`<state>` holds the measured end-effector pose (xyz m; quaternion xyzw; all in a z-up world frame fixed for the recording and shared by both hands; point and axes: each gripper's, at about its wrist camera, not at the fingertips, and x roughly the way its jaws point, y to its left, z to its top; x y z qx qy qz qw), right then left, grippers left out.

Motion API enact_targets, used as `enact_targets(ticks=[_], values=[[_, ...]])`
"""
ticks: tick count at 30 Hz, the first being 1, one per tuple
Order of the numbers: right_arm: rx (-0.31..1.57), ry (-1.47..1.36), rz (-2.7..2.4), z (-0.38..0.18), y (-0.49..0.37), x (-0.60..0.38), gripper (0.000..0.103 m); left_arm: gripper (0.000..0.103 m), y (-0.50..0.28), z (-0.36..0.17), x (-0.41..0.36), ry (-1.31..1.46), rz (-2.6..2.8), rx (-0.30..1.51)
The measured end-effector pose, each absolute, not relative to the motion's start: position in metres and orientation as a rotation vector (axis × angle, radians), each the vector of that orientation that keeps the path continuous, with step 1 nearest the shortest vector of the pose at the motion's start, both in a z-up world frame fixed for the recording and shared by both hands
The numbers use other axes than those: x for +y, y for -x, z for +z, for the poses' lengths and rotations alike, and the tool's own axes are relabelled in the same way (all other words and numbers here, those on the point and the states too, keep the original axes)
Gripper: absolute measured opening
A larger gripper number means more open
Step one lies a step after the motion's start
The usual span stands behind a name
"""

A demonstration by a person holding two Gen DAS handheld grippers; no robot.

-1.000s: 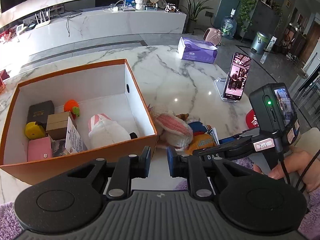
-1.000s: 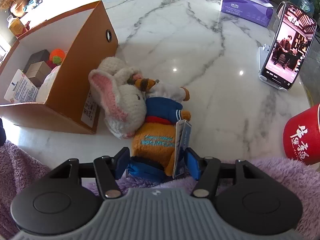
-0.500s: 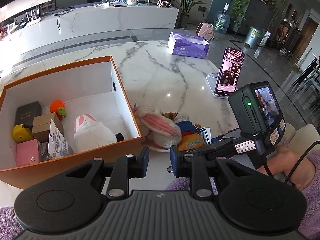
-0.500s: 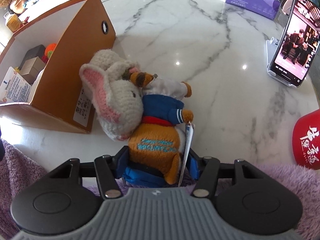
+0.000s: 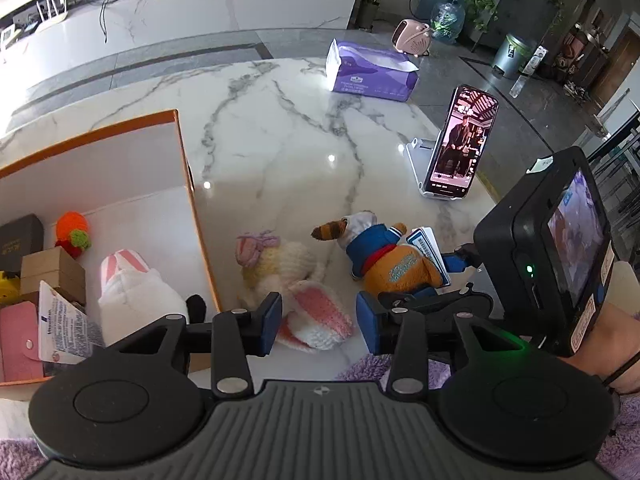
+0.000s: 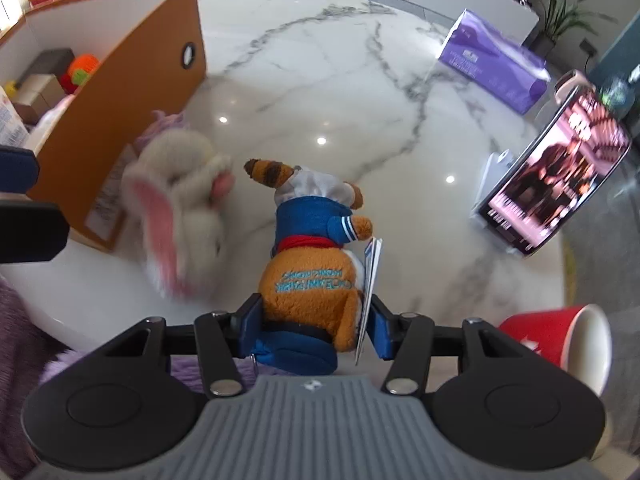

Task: Organize objects
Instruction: 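Grasp the orange plush toy with the right tool while the left tool grasps the crocheted bunny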

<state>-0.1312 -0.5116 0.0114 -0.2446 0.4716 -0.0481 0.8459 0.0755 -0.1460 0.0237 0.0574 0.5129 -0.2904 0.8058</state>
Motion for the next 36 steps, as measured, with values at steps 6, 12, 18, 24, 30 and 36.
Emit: enact_targets(ticks=[6,12,18,24,30,36], values=[[1.036,0.605,-0.012,0.009,0.114,-0.528,0.056,0.053,-0.086,0.005,-0.168,-0.036,-0.596,1.209],[1.062,0.551,0.07,0.006,0.106,-0.543,0.058,0.058,-0.092,-0.017,-0.177,0.033,-0.485,1.281],[1.073,0.595,0.12,-0.006,0.107,-0.534,0.057,0.059,-0.096,-0.038,-0.18,0.046,-0.374,1.296],[1.06,0.573,0.139,-0.003,0.108,-0.538,0.057,0.058,-0.101,-0.062,-0.181,0.051,-0.297,1.321],[1.044,0.544,0.152,-0.001,0.109,-0.541,0.062,0.06,-0.102,-0.07,-0.181,0.071,-0.31,1.314],[1.003,0.508,0.161,0.005,0.11,-0.544,0.068,0.055,-0.101,-0.069,-0.178,0.072,-0.327,1.298]])
